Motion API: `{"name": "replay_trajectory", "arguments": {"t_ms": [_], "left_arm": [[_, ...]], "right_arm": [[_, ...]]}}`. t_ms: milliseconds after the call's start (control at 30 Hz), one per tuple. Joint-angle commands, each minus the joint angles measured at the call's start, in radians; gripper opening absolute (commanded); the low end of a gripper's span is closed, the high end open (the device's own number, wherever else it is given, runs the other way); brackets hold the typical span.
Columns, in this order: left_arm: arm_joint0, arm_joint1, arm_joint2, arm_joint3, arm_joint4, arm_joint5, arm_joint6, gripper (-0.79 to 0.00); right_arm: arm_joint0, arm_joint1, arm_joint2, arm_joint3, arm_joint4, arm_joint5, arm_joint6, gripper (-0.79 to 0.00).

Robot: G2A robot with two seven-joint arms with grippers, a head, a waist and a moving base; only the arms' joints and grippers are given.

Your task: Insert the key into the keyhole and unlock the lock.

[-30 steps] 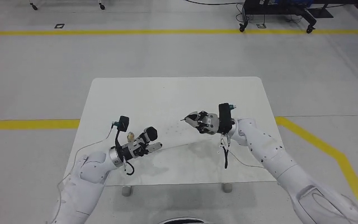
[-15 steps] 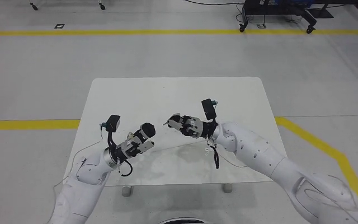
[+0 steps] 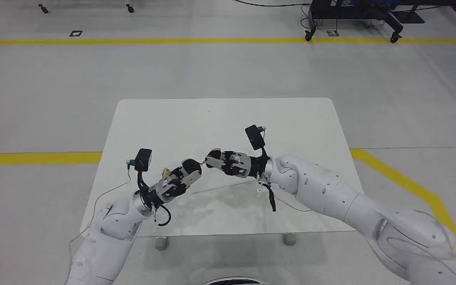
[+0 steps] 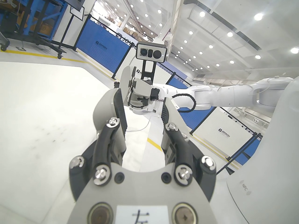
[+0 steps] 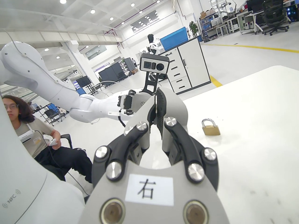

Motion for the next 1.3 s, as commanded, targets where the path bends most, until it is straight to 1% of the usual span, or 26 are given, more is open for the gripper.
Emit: {"name": "replay_trajectory", "arguments": {"t_ms": [0,200,267,433,767,900,933,1267], "left_arm": [[-0.001,0.0,0.001,0.003,0.004,0.0,0.01,-0.511],[-0.013,0.003,0.001,0.017,0.005,0.0,0.026,-0.603],[-0.016,0.004,0.002,0.022,0.005,0.0,0.028,-0.622],[-0.024,0.006,0.009,0.029,0.003,0.0,0.028,-0.705],[-0.041,0.011,0.027,0.046,-0.019,0.003,0.01,-0.714],[-0.048,0.012,0.036,0.051,-0.025,0.007,0.001,-0.757],[-0.049,0.013,0.04,0.053,-0.024,0.008,-0.001,-0.785],[-0.053,0.015,0.042,0.058,-0.019,0.019,0.018,-0.785]], "right_arm": [[0.004,0.0,-0.01,-0.006,0.023,0.0,0.007,-0.785],[0.019,-0.003,-0.042,-0.008,0.106,0.0,0.066,-0.785],[0.023,-0.004,-0.047,-0.006,0.126,0.0,0.085,-0.785],[0.029,-0.006,-0.047,0.003,0.161,0.0,0.115,-0.785],[0.02,-0.01,-0.03,0.005,0.182,0.0,0.148,-0.785],[0.019,-0.015,-0.024,0.008,0.193,0.0,0.165,-0.785],[0.019,-0.017,-0.023,0.009,0.198,0.0,0.172,-0.785],[0.011,-0.03,-0.005,0.016,0.226,0.0,0.227,-0.785]]}}
